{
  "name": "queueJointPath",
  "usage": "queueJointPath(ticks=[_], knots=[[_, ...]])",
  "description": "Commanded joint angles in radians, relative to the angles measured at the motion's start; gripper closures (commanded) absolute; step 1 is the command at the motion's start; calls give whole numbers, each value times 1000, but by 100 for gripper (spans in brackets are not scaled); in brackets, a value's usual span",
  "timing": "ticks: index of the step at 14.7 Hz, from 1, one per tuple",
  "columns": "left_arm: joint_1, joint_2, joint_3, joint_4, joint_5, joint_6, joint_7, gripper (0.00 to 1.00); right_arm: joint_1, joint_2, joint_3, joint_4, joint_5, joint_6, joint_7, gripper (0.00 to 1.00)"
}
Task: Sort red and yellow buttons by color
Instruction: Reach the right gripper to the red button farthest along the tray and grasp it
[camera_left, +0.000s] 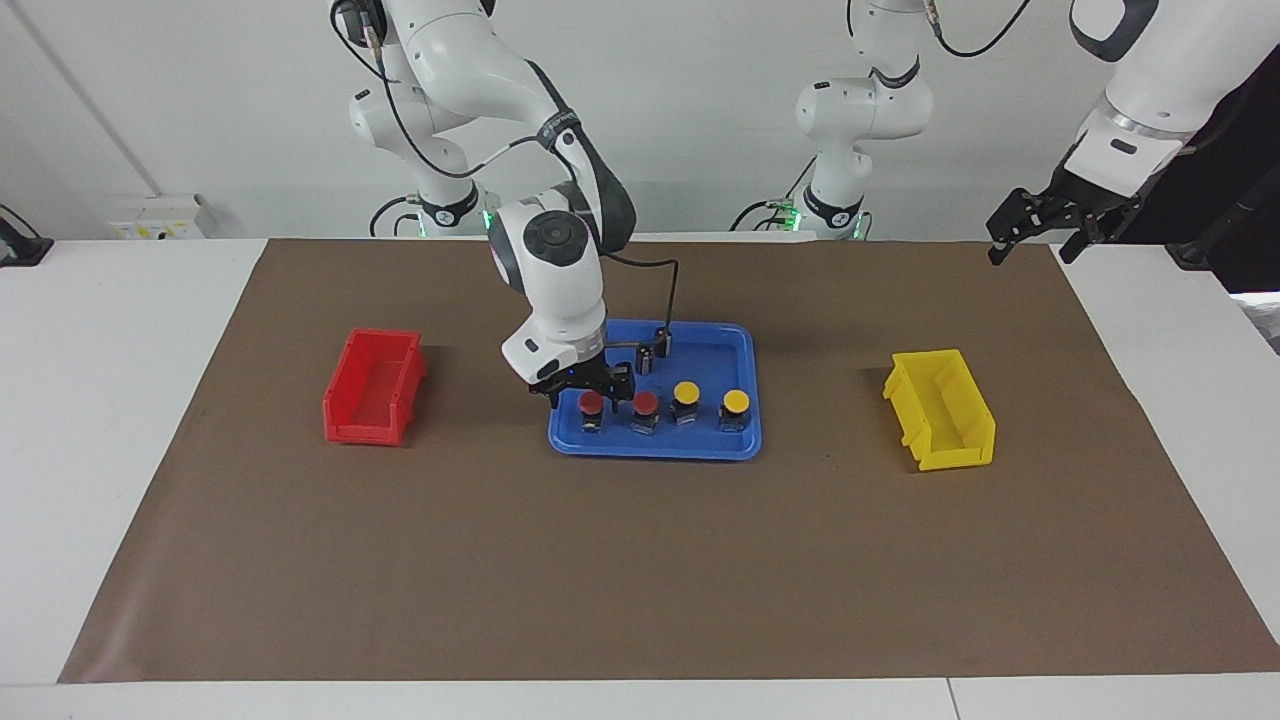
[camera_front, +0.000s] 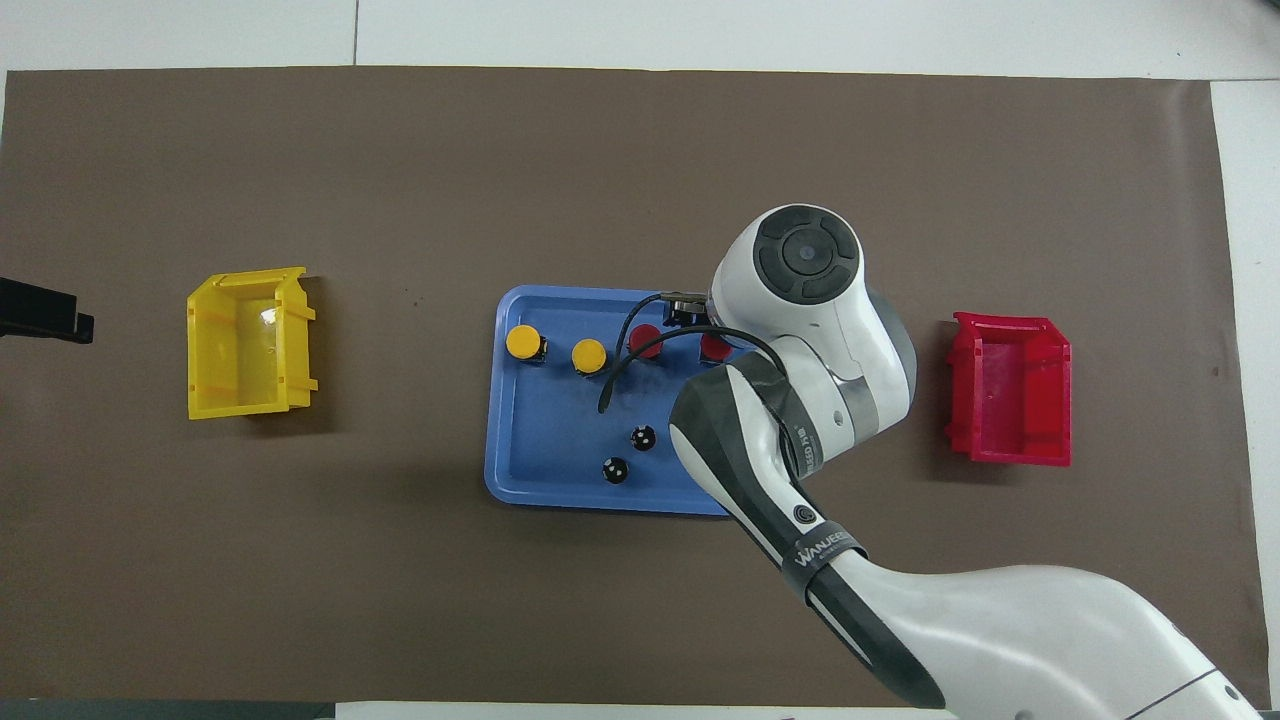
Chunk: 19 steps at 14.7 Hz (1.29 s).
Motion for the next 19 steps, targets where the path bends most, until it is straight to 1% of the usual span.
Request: queueJointPath(ticks=[1,3,6,7,13,14,16,17,18,19], knots=[[10,-42,-6,-56,20,32,4,0,5,-25,2,-42,16,27,14,10],[10,-42,-6,-56,20,35,2,0,5,-25,2,-48,16,29,12,14],[10,-42,-6,-58,20,36,2,0,24,-26,2,-55,16,29,6,14],[10,-44,-6,-67,20,38,2,0,25,-25,2,-57,16,29,6,17],[10,-50,-6,-76,20,44,2,0,25,-26,2,-66,16,27,-3,20],[10,-50,-6,-76,20,44,2,0,25,-26,2,-66,15,27,-3,22],[9,-50,-6,-76,20,42,1,0,24,-26,2,-66,16,29,-14,30],[9,-50,-6,-75,20,42,-1,0,24,-26,2,-66,15,27,-17,37],[9,-50,-6,-74,20,42,-5,0,22,-26,2,-66,16,27,-17,49],[7,-50,-8,-76,21,45,-15,0,18,-26,2,-57,15,15,-18,68]])
